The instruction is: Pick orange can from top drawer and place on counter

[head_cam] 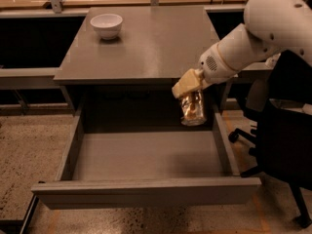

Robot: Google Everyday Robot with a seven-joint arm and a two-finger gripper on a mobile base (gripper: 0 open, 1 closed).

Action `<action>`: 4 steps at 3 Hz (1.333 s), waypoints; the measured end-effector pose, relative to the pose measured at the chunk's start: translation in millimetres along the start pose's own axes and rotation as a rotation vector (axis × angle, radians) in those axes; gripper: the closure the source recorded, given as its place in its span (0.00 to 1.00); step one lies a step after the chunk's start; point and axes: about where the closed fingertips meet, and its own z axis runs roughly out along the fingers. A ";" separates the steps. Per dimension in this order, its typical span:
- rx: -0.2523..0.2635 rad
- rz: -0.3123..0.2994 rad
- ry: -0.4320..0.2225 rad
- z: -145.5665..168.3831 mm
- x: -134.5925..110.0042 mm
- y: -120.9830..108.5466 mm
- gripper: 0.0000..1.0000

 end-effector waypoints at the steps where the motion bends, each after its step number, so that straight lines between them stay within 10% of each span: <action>1: 0.004 -0.040 0.023 -5.0 -36.3 -24.8 1.00; 4: 0.083 -0.004 -0.132 -6.2 -82.5 -47.9 1.00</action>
Offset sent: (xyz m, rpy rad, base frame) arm 0.0391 -0.0061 0.0136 -0.0254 -0.0053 0.0357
